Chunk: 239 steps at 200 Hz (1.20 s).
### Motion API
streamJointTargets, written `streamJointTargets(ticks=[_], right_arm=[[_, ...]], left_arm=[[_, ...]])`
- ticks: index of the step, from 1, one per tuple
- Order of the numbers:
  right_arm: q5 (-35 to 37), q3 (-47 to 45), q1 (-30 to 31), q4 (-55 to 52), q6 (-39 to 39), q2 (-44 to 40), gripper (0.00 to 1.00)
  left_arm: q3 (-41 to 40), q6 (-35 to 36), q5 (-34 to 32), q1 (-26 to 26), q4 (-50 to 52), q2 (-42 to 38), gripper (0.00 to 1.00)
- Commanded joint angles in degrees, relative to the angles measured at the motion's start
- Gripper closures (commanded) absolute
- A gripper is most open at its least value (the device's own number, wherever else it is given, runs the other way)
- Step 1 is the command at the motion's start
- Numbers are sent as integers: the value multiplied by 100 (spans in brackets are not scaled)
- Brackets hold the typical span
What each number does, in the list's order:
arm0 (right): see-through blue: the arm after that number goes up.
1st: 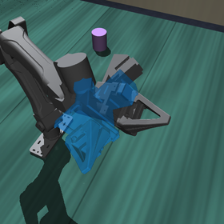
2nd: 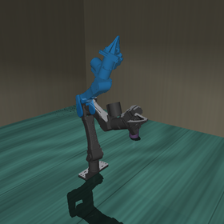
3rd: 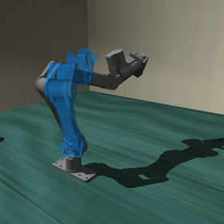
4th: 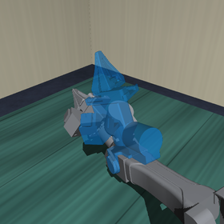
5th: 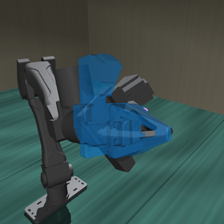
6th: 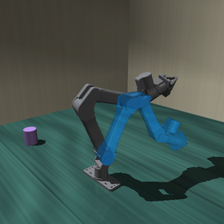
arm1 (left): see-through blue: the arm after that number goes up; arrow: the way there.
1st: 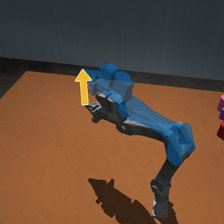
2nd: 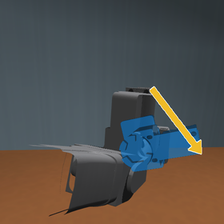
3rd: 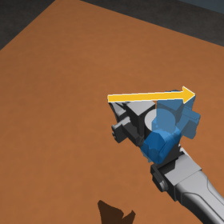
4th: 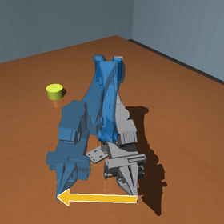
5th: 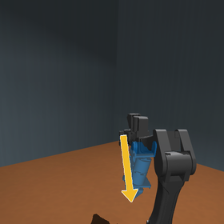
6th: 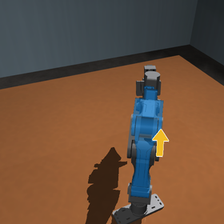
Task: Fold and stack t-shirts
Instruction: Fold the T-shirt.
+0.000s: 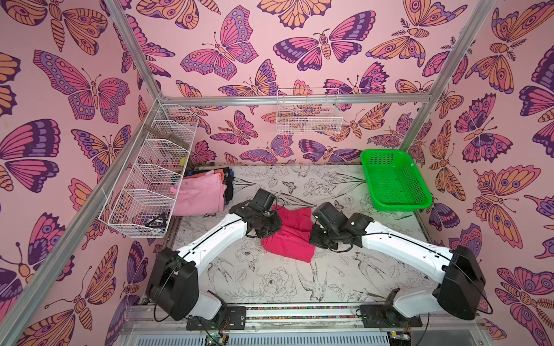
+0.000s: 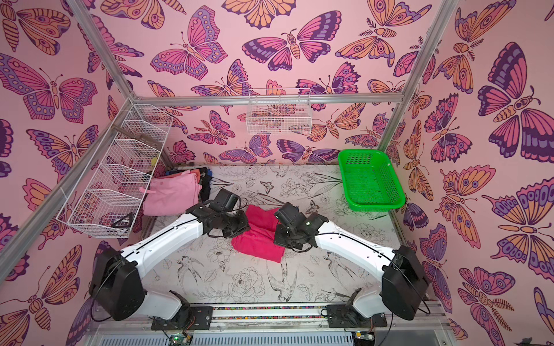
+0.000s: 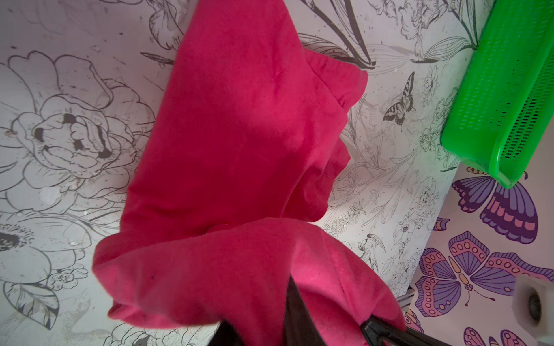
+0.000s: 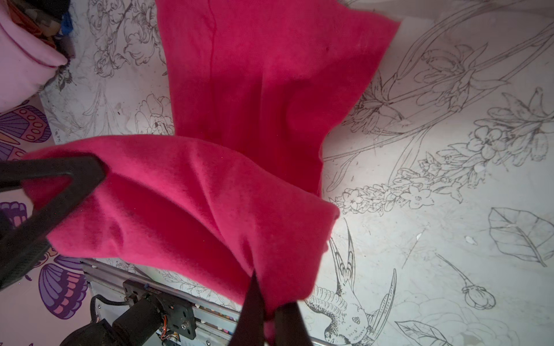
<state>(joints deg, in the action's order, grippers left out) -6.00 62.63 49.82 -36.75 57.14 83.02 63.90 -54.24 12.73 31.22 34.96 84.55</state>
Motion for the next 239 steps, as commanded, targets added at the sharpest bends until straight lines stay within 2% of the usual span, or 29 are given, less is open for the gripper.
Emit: streamJointTargets(ticks=[1,73,130,239], right_arm=[[-414,176,-301,97,-287,204,100],[-980,758,-932,151,-762,1098,100],[-1148,856,-1042,269,-816,1479,100],[-1407,1067,-1331,422,-968,1890,100]], left_arm=[[152,159,106,-114,-130,137,83],[193,247,221,-380,-255,471,83],[234,401,347,-546,-554,935,82],[1054,686,597,-617,-661,2167,82]])
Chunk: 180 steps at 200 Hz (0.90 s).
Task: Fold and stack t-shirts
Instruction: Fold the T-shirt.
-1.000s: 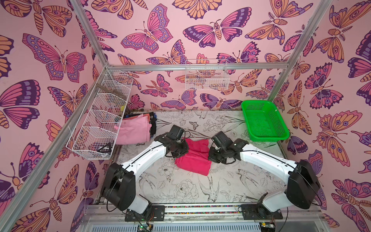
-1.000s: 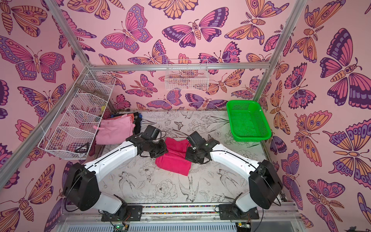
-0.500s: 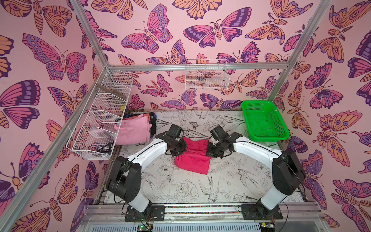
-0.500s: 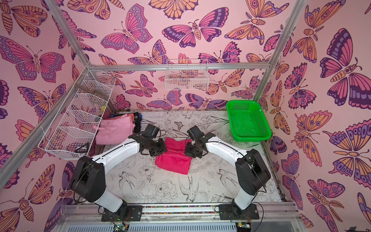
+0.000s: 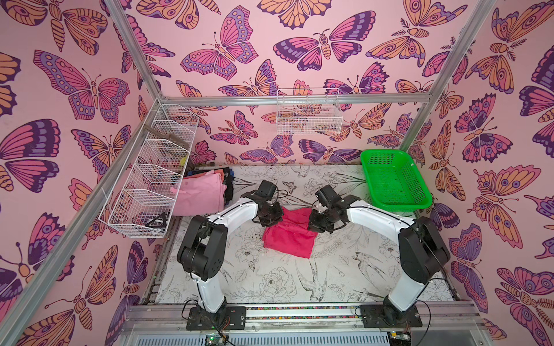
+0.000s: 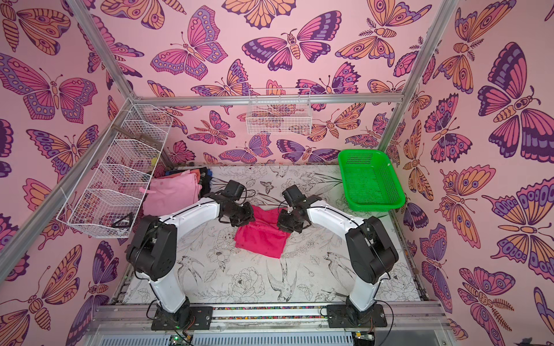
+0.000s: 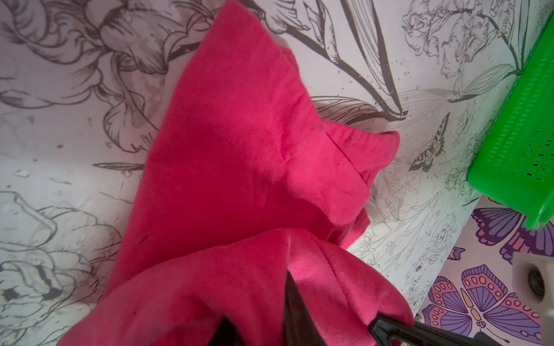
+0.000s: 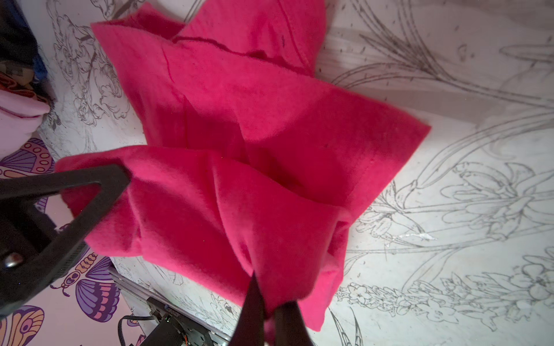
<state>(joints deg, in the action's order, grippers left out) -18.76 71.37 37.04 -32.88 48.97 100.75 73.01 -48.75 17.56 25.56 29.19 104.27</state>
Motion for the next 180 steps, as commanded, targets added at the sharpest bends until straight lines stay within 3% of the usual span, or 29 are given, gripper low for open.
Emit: streamJointTargets(ticks=[1,18,39,63,123,180], right_arm=[[-133,193,-54,40,-151,115,100],[-167,184,-72,68,-200,136,90],[-190,158,-83,114,-270,103,66],[-124,125,-113,107,-327,-23,54],[-86,-80,-179,63,-351,-397,52],[-3,-812,-71,-22,-211,-1403,53]], left_arm=[[147,142,115,-51,-82,202,82],[143,147,116,-60,-97,252,82],[119,147,117,-85,-105,261,82],[97,138,119,-142,-122,238,82],[117,120,175,-227,-133,243,82],[226,52,241,-236,-187,398,81]])
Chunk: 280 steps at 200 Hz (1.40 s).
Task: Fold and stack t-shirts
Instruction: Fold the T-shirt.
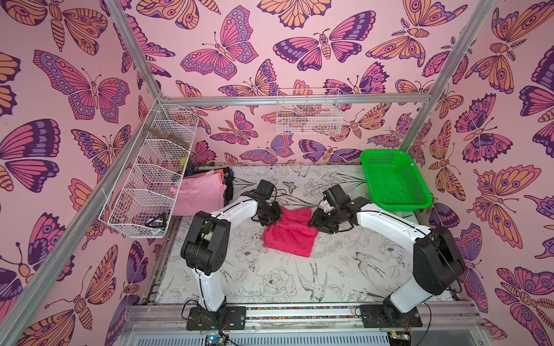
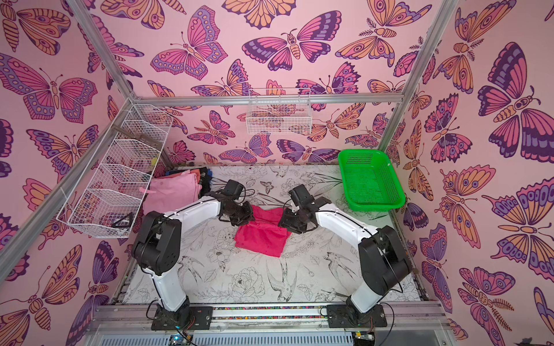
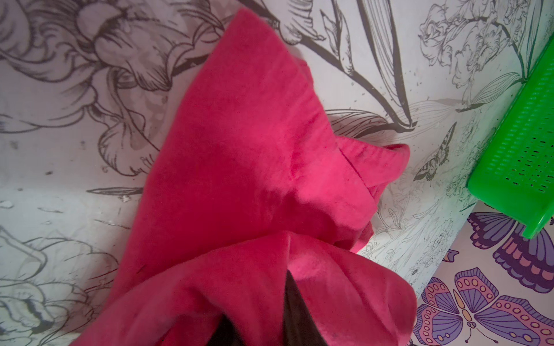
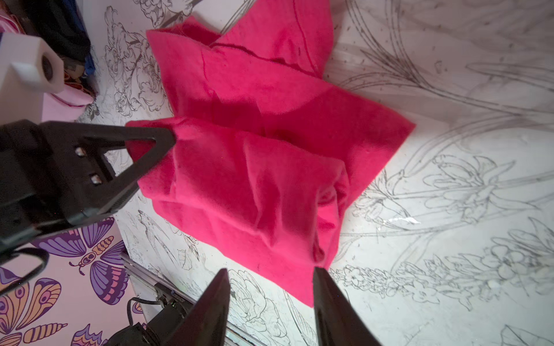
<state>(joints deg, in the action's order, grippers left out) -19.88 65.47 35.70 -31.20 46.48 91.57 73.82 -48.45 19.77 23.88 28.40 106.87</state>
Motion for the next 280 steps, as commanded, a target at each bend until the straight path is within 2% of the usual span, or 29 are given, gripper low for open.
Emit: streamJointTargets(ticks=[1,26,50,86,152,212,256,280], right_arm=[[112,-234,66,-192,42,-501,53],[125,-451,193,-185,107,-767,68],[152,-474,271,-144,109,-666,84],[78,-298,285,67,14,31,94],[-25,688,271,38,-306,1443,98],[-47,1289,227,-94,-410,1906,98],[-83,1440,148,-114,-454,2061,99],[-84,1503,139,-98,-441,2130,99]], left_arm=[[152,20,24,-68,-108,139,81],[160,11,5,-72,-115,150,81],[133,-16,5,-85,-120,150,81],[34,-25,-34,-129,-128,55,79],[-47,-42,-11,-186,-152,-3,79],[-140,-29,68,-256,-208,-70,77],[-114,2,196,-309,-252,-148,71],[-14,36,300,-340,-314,-198,63]])
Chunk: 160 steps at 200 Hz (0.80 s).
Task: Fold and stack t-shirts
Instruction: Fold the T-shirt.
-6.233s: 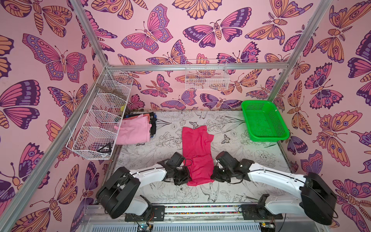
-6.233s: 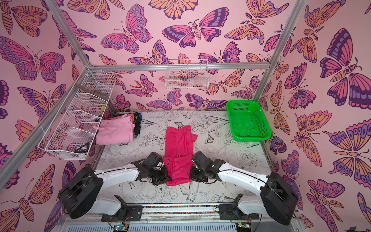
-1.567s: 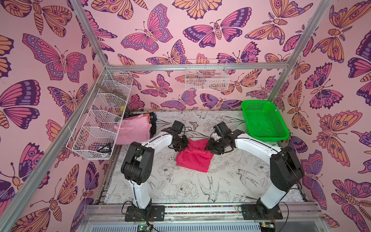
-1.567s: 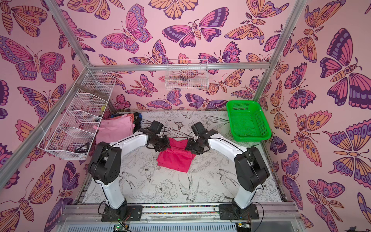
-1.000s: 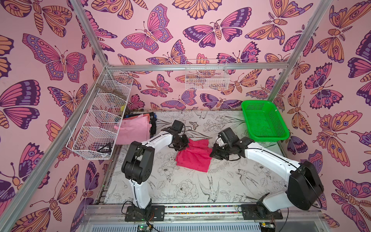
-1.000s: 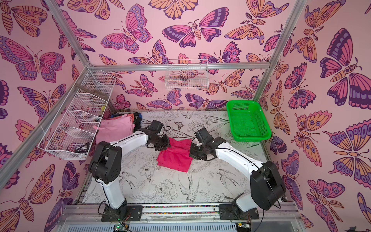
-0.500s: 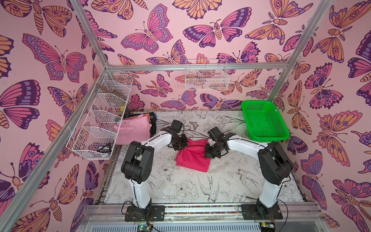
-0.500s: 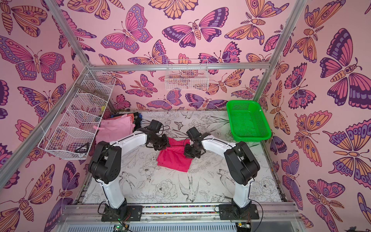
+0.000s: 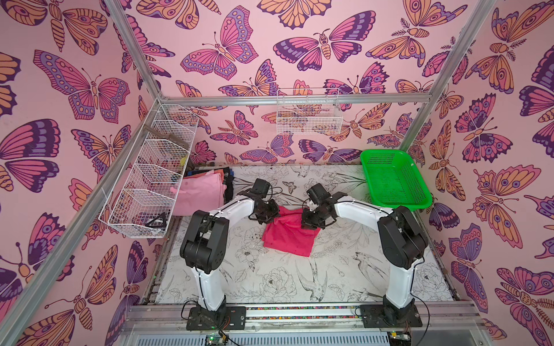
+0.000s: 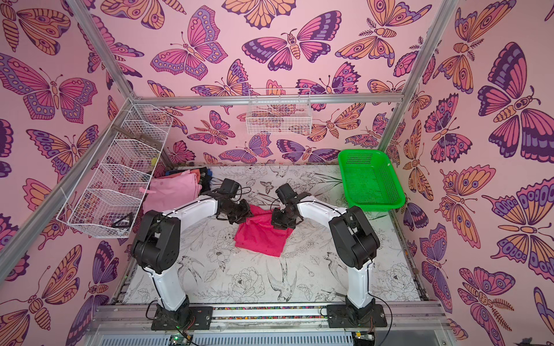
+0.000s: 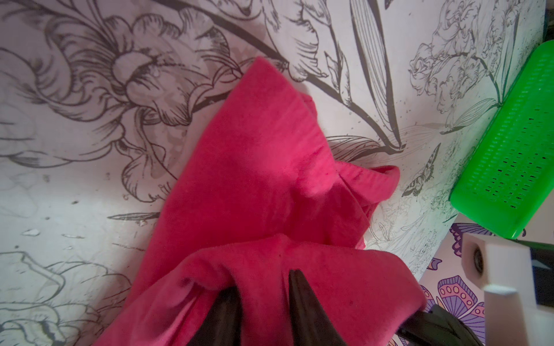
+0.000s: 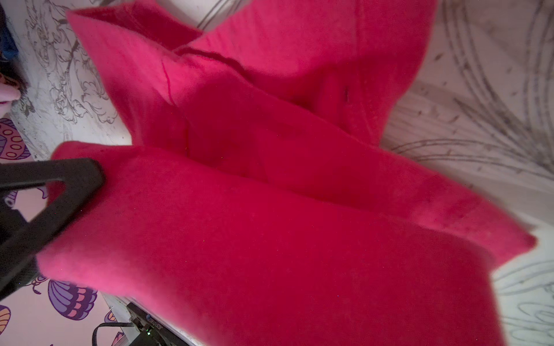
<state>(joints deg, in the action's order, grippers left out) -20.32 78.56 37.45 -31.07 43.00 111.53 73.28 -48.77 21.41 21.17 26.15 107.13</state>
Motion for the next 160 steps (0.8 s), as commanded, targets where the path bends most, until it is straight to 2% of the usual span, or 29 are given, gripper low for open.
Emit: streamJointTargets(ticks=[1,160], right_arm=[[-42,194,-36,-110,-92,138,99],[-308,664,-406,74,-260,959,100]], left_arm=[[44,69,140,-69,-95,-230,62],[22,-1,531,-43,-190,-1062,55]])
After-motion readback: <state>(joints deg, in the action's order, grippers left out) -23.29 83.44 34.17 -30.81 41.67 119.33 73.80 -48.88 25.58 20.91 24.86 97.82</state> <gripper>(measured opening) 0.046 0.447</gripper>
